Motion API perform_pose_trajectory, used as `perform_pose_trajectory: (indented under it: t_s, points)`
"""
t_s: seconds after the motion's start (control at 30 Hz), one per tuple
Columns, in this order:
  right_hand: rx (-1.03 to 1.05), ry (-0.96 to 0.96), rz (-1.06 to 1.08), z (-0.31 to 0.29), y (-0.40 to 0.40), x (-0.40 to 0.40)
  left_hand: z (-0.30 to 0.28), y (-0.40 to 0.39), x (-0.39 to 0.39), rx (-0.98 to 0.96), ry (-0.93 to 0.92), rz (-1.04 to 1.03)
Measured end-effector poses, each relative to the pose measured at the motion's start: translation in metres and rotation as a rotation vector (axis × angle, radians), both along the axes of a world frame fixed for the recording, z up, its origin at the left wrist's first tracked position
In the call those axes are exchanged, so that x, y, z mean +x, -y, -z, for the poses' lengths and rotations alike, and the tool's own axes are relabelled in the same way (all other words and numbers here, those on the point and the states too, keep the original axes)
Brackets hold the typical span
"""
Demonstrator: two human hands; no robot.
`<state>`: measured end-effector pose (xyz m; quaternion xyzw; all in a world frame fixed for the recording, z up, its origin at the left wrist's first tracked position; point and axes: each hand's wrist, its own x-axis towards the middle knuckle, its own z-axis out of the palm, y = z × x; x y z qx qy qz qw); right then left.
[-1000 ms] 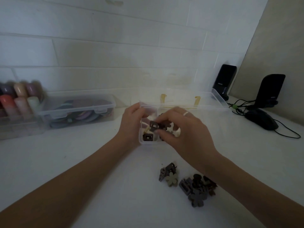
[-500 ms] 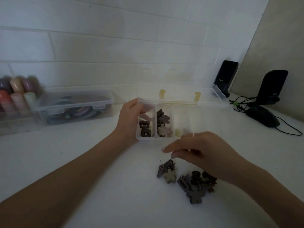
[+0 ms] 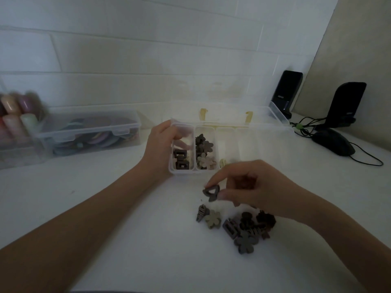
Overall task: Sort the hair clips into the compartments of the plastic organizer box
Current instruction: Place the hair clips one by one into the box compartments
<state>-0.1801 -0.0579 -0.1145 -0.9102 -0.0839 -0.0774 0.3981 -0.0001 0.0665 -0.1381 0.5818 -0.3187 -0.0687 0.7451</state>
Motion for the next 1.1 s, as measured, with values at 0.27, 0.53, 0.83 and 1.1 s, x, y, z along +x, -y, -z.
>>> perform_pose_trajectory:
  t_s: [0.27, 0.53, 0.83, 1.1]
  points:
    - [0.190, 0.074, 0.059, -0.005, -0.002, 0.001, 0.002, -0.001, -0.001, 0.016, 0.045, -0.002]
    - [0.041, 0.411, 0.446, -0.004, 0.006, 0.002, 0.000, -0.001, -0.001, 0.000, 0.006, -0.003]
    - [-0.412, 0.361, 0.622, 0.008, 0.002, 0.013, -0.002, 0.000, -0.004, -0.002, 0.032, 0.013]
    - [-0.138, -0.015, 0.001, -0.006, -0.001, -0.006, -0.003, 0.000, -0.005, 0.016, 0.046, 0.009]
